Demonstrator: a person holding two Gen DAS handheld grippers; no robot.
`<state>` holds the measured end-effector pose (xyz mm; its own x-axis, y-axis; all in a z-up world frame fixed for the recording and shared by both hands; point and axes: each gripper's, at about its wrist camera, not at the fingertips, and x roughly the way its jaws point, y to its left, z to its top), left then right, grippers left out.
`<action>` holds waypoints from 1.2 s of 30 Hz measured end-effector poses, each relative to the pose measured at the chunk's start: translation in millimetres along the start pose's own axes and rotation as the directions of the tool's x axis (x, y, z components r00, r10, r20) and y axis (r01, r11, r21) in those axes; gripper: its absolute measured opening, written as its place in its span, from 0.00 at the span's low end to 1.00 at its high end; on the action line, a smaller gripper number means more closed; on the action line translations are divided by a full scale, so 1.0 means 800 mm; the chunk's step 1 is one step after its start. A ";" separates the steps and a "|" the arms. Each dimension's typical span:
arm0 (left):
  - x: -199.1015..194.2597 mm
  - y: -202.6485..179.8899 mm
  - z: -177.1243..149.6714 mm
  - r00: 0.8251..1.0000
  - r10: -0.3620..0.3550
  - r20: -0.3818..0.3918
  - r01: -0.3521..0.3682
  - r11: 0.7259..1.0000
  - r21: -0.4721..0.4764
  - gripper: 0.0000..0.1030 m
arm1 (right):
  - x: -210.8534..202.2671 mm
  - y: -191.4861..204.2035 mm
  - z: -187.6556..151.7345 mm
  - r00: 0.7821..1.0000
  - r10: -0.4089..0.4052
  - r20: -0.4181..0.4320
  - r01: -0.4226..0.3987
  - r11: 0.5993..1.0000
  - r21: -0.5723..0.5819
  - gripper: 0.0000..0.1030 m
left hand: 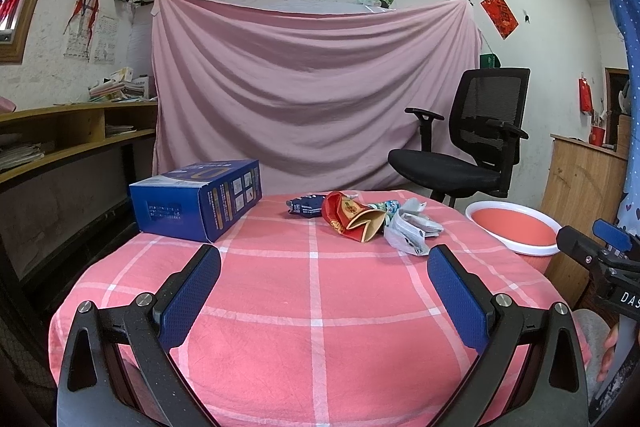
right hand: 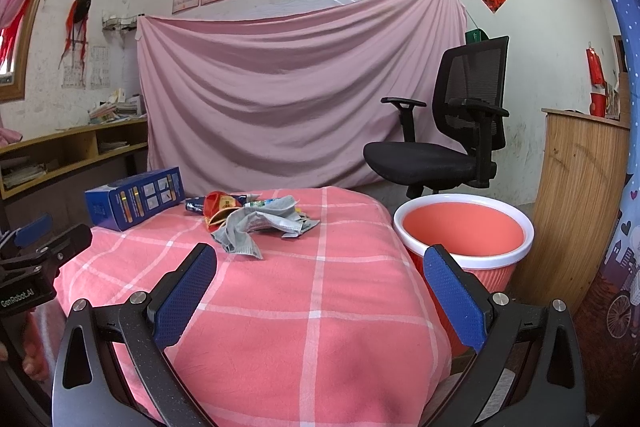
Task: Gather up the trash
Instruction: 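Grasp the red wrapper with the left tool while the right tool grasps the white sachet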
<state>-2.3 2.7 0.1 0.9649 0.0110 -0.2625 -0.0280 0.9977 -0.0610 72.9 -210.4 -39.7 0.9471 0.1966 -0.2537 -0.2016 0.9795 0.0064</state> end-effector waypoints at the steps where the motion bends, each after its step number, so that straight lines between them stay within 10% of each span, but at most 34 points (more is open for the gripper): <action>1: -0.001 0.001 0.000 1.000 0.003 0.002 -0.003 1.000 -0.004 0.98 | 0.001 0.003 -0.001 1.000 0.000 -0.001 0.000 1.000 0.000 1.00; 26: 0.121 0.015 0.071 0.992 0.087 0.090 -0.089 0.996 0.016 0.98 | 0.113 -0.003 0.080 0.994 0.019 0.106 -0.012 0.997 -0.073 1.00; 36: 0.226 0.022 0.094 0.995 0.078 -0.064 -0.079 0.997 -0.017 0.98 | 0.200 -0.020 0.107 0.996 0.084 0.039 -0.080 0.993 -0.081 1.00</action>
<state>191.2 27.1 23.7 0.9409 0.0848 -0.3279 -0.1091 0.9924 -0.0564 249.2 -190.8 2.3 0.9359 0.2796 -0.2142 -0.2967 0.9536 -0.0516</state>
